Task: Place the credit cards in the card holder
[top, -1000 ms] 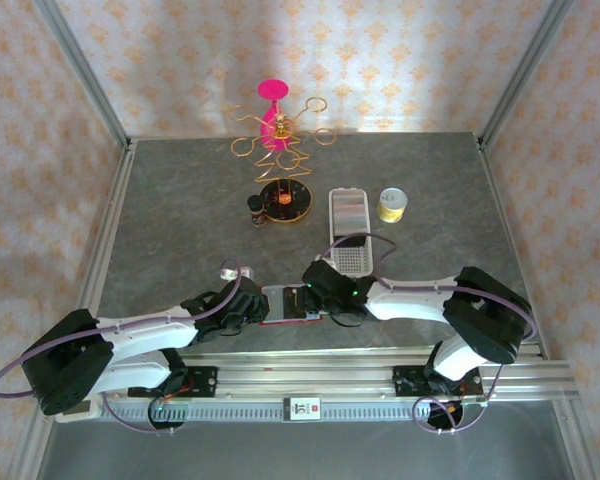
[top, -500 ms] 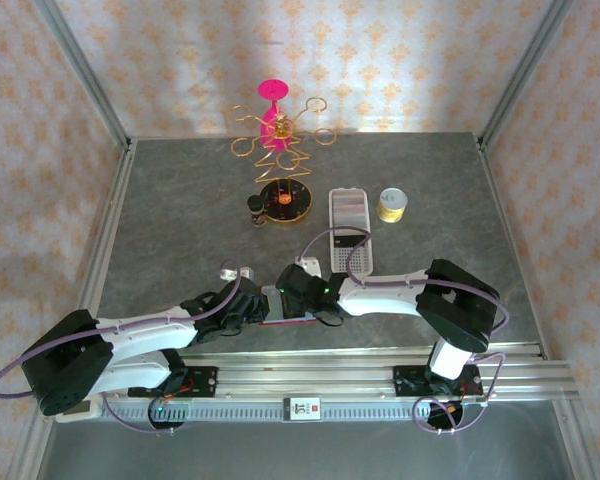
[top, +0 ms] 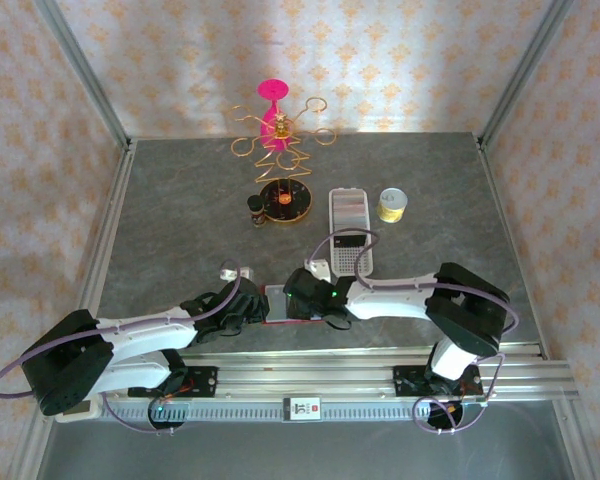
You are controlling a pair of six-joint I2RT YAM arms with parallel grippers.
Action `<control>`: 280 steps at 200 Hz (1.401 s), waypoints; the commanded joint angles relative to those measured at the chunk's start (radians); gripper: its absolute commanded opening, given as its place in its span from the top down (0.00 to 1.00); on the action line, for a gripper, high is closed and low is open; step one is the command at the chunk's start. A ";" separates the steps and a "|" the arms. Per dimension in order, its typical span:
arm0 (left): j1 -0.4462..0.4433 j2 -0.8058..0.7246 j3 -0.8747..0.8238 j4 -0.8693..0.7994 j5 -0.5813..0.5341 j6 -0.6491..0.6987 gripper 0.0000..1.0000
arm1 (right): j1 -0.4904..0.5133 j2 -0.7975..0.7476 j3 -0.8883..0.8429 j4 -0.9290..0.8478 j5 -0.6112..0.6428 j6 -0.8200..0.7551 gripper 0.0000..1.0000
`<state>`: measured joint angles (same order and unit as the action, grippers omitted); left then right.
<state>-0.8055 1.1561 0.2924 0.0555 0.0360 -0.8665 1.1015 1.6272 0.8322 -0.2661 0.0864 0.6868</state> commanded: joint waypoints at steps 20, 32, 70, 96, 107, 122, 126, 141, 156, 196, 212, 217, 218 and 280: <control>-0.010 0.027 -0.033 -0.022 0.006 -0.016 0.73 | -0.049 -0.096 -0.128 0.008 -0.047 0.048 0.57; -0.009 0.028 -0.032 -0.021 0.007 -0.016 0.73 | -0.065 -0.123 -0.162 0.042 -0.075 0.052 0.59; -0.010 0.015 -0.019 -0.035 0.008 -0.011 0.73 | -0.095 -0.183 -0.228 0.113 -0.123 0.072 0.67; -0.008 -0.037 0.025 -0.080 0.007 0.002 0.73 | -0.100 -0.199 -0.247 0.100 -0.106 0.082 0.75; -0.010 -0.061 0.054 -0.102 0.021 0.014 0.73 | -0.100 -0.197 -0.245 0.074 -0.084 0.083 0.77; -0.009 -0.077 0.088 -0.107 0.068 0.024 0.72 | -0.100 -0.193 -0.240 0.039 -0.063 0.083 0.80; -0.011 -0.078 0.099 -0.104 0.084 0.026 0.72 | -0.100 -0.194 -0.240 0.034 -0.059 0.083 0.81; -0.029 -0.071 0.132 -0.077 0.139 0.031 0.72 | -0.100 -0.199 -0.243 0.026 -0.045 0.085 0.83; -0.056 -0.042 0.171 -0.056 0.173 0.034 0.70 | -0.100 -0.206 -0.247 0.033 -0.043 0.085 0.84; -0.104 0.094 0.209 0.050 0.200 -0.008 0.71 | -0.100 -0.214 -0.265 0.087 -0.069 0.087 0.87; -0.123 0.144 0.215 0.091 0.205 -0.028 0.71 | -0.101 -0.219 -0.276 0.111 -0.078 0.091 0.87; -0.129 0.157 0.215 0.102 0.204 -0.032 0.71 | -0.100 -0.221 -0.278 0.113 -0.079 0.091 0.87; -0.131 0.159 0.215 0.104 0.205 -0.033 0.71 | -0.100 -0.222 -0.278 0.114 -0.079 0.091 0.87; -0.177 0.262 0.230 0.154 0.178 -0.064 0.72 | -0.100 -0.231 -0.295 0.143 -0.088 0.095 0.88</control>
<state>-0.9630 1.3956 0.4862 0.1711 0.2317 -0.9123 1.0042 1.4048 0.5625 -0.0956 -0.0006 0.7670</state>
